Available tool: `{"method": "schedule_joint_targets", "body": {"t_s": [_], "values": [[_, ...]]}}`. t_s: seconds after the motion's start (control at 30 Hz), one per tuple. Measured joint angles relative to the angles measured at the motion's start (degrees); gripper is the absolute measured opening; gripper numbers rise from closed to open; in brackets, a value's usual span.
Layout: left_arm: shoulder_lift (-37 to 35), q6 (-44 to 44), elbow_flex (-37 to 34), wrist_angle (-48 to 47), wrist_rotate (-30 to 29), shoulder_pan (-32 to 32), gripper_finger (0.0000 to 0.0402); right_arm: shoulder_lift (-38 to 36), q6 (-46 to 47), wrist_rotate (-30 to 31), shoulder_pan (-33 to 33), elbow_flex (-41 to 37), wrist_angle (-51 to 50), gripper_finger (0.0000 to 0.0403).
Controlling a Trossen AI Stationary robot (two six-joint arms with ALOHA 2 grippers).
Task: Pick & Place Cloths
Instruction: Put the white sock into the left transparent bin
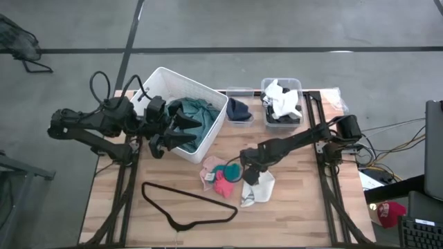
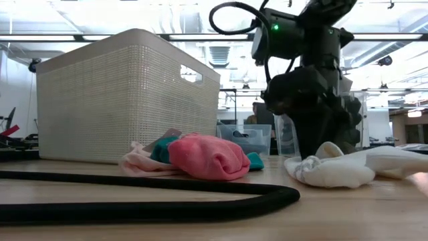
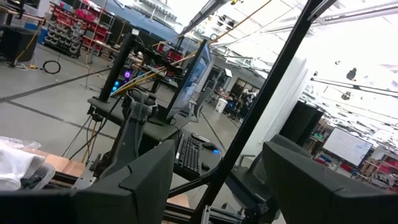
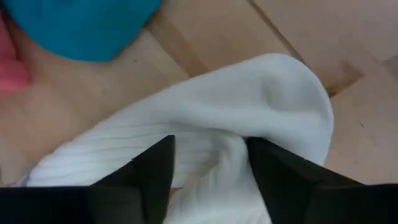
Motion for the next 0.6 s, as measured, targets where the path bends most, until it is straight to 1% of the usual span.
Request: {"method": "schedule_joint_targets", "body": {"t_s": [0.1, 0.23, 0.27, 0.33, 0.5, 0.6], "values": [[0.02, -0.19, 0.00, -0.04, -0.01, 0.00, 0.0250, -0.07, -0.28, 0.01, -0.49, 0.39, -0.48, 0.0142], [0.02, -0.20, 0.00, -0.03, -0.01, 0.07, 0.0250, 0.28, -2.86, 0.01, -1.35, 2.76, -0.24, 0.0037], [0.02, -0.21, 0.00, -0.05, -0.01, 0.07, 0.0250, 0.26, -3.61, 0.01, -1.70, 3.62, -0.24, 0.0024], [0.02, -0.20, 0.00, -0.05, -0.01, 0.04, 0.0250, 0.24, -4.47, 0.01, -2.61, 5.58, -0.29, 0.0017], [0.02, -0.61, 0.00, -0.31, -0.01, 0.04, 0.0250, -0.25, -7.55, 0.23, -3.84, 12.44, -4.83, 0.0011], [0.02, -0.63, 0.00, -0.70, -0.01, 0.04, 0.0250, -0.63, -9.76, 1.98, -3.95, 17.88, -9.87, 0.0010]]}}
